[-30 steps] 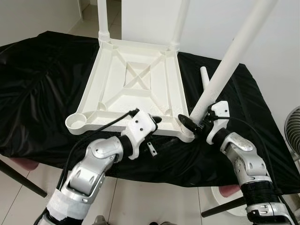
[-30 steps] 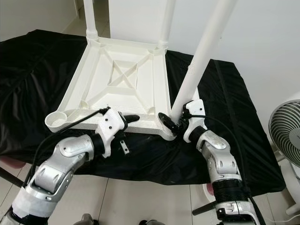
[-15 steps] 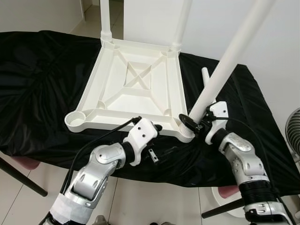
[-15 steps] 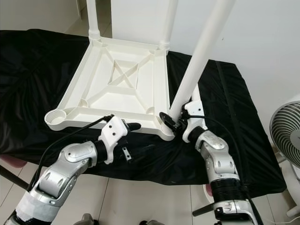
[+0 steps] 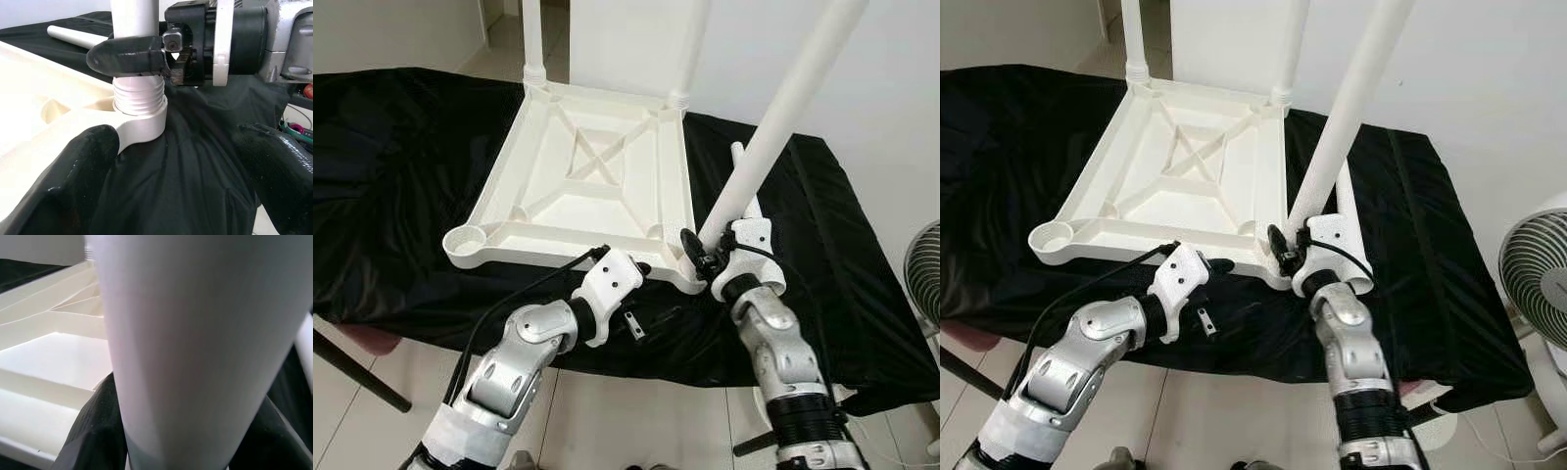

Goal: Building children table

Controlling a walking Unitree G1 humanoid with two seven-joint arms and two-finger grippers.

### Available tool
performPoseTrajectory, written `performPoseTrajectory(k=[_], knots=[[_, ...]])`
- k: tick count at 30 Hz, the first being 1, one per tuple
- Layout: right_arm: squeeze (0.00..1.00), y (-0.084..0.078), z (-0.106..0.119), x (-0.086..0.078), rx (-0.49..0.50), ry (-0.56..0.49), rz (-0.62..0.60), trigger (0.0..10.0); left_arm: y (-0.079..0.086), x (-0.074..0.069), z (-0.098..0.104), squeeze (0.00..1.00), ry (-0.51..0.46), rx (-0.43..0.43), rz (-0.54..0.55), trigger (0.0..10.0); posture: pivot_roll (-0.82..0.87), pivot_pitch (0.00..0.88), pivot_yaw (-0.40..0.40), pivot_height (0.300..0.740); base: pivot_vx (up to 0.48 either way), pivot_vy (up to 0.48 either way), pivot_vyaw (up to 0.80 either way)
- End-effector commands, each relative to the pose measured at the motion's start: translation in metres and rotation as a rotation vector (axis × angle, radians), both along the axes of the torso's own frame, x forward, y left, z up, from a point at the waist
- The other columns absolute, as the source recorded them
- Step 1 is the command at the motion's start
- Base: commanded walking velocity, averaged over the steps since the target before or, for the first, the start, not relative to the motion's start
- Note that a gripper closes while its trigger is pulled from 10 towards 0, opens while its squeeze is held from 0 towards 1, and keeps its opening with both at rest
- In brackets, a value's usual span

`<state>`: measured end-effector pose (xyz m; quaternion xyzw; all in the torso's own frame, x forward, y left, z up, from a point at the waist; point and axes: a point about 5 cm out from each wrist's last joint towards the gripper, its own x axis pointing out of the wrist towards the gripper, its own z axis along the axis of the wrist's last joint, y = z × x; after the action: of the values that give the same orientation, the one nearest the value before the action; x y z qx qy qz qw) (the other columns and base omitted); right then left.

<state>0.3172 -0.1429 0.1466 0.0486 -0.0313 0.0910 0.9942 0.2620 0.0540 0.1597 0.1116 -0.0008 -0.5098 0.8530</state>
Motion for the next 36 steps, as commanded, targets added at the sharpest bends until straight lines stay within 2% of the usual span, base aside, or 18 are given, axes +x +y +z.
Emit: performPoseTrajectory(k=[1,4,7,8,10,15,16,17,18,22,23,27,32,33,34,36], knots=[[0.00,-0.007,-0.017,-0.004,0.020,0.089,-0.084,0.0,0.000,0.004,0.001,0.00,-0.018,-0.011,0.069,10.0,0.12,0.069,-0.095,0.740,0.000,0.000,0.00],[0.00,-0.002,-0.018,-0.008,0.004,0.089,-0.181,0.0,0.000,0.004,0.001,0.00,-0.020,-0.014,0.069,10.0,0.13,0.064,-0.103,0.740,0.000,0.000,0.00],[0.00,-0.002,-0.017,-0.009,-0.006,0.089,-0.220,0.0,0.000,0.004,0.000,0.00,-0.020,-0.015,0.069,10.0,0.13,0.062,-0.104,0.740,0.000,0.000,0.00],[0.00,-0.003,-0.017,-0.010,-0.009,0.090,-0.288,0.0,0.000,0.004,0.001,0.00,-0.022,-0.016,0.071,10.0,0.13,0.060,-0.106,0.740,0.000,0.000,0.00],[0.00,-0.004,-0.017,-0.011,-0.008,0.091,-0.330,0.0,0.000,0.005,0.001,0.00,-0.023,-0.017,0.072,10.0,0.13,0.055,-0.109,0.740,0.000,0.000,0.00],[0.00,0.006,-0.019,-0.010,0.024,0.120,-0.307,0.0,0.001,0.007,0.003,0.00,-0.033,-0.018,0.078,10.0,0.14,0.044,-0.113,0.740,0.000,0.000,0.00],[0.00,0.006,-0.019,-0.010,0.019,0.122,-0.312,4.5,0.001,0.007,0.003,0.00,-0.034,-0.019,0.079,10.0,0.14,0.041,-0.113,0.740,0.000,0.000,0.00],[0.00,0.006,-0.019,-0.010,0.015,0.123,-0.316,4.5,0.001,0.007,0.003,0.00,-0.034,-0.019,0.079,10.0,0.14,0.041,-0.113,0.740,0.000,0.000,0.00],[0.00,0.004,-0.020,-0.008,0.002,0.126,-0.310,10.0,0.002,0.008,0.004,0.00,-0.037,-0.019,0.080,10.0,0.14,0.035,-0.112,0.740,0.000,0.000,0.00],[0.00,0.003,-0.020,-0.006,-0.005,0.126,-0.290,10.0,0.003,0.009,0.005,0.00,-0.041,-0.018,0.081,10.0,0.14,0.033,-0.113,0.740,0.000,0.000,0.00],[1.00,0.003,-0.019,-0.005,-0.004,0.124,-0.267,10.0,0.003,0.009,0.005,0.00,-0.044,-0.016,0.081,10.0,0.14,0.028,-0.113,0.740,0.000,0.000,0.00],[1.00,0.003,-0.017,-0.002,-0.004,0.112,-0.181,10.0,0.004,0.009,0.005,0.00,-0.047,-0.013,0.080,10.0,0.14,0.027,-0.112,0.740,0.000,0.000,0.00],[1.00,-0.008,-0.016,0.003,-0.043,0.118,-0.084,10.0,0.005,0.008,0.005,0.00,-0.049,-0.013,0.079,10.0,0.14,0.031,-0.111,0.740,0.000,0.000,0.00],[0.00,-0.010,-0.014,0.004,-0.052,0.115,-0.031,10.0,0.005,0.008,0.006,0.00,-0.049,-0.013,0.079,10.0,0.14,0.033,-0.110,0.740,0.000,0.000,0.00],[0.00,-0.010,-0.014,0.004,-0.052,0.115,-0.031,10.0,0.005,0.008,0.006,0.00,-0.049,-0.013,0.079,10.0,0.14,0.033,-0.110,0.740,0.000,0.000,0.00],[0.00,-0.012,-0.011,0.005,-0.069,0.101,0.078,10.0,0.005,0.008,0.006,0.00,-0.048,-0.014,0.079,10.0,0.14,0.035,-0.106,0.740,0.000,0.000,0.00]])
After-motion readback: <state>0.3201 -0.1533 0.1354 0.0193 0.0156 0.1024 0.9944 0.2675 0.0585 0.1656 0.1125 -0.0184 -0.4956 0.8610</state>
